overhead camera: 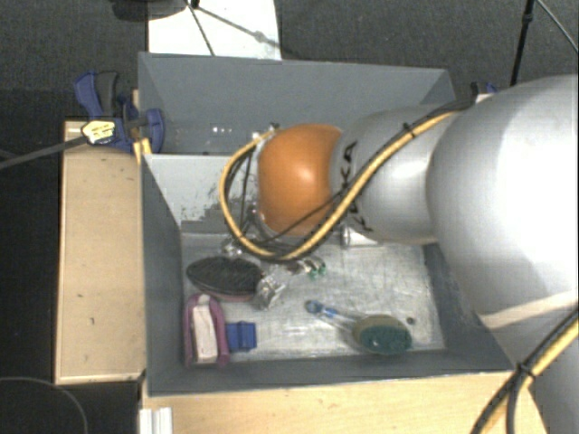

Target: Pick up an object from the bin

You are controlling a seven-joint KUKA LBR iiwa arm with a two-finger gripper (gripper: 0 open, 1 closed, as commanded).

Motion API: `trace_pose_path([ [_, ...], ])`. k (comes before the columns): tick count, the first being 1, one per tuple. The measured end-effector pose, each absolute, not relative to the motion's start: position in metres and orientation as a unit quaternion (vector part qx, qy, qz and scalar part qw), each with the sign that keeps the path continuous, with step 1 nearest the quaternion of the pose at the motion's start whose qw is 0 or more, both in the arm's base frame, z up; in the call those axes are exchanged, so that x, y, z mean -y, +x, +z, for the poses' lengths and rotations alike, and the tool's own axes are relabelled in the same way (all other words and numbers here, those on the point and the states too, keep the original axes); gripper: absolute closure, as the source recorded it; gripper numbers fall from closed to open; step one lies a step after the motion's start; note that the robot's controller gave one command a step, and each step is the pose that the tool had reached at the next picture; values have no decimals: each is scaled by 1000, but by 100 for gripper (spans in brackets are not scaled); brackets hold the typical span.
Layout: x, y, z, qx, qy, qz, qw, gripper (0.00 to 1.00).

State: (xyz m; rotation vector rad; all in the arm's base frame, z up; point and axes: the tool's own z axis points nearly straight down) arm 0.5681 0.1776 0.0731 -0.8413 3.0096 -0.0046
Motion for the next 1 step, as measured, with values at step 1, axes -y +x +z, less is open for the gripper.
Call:
trace_pose_path([
  [1, -183, 535, 281, -921, -391, 0, 5, 100],
])
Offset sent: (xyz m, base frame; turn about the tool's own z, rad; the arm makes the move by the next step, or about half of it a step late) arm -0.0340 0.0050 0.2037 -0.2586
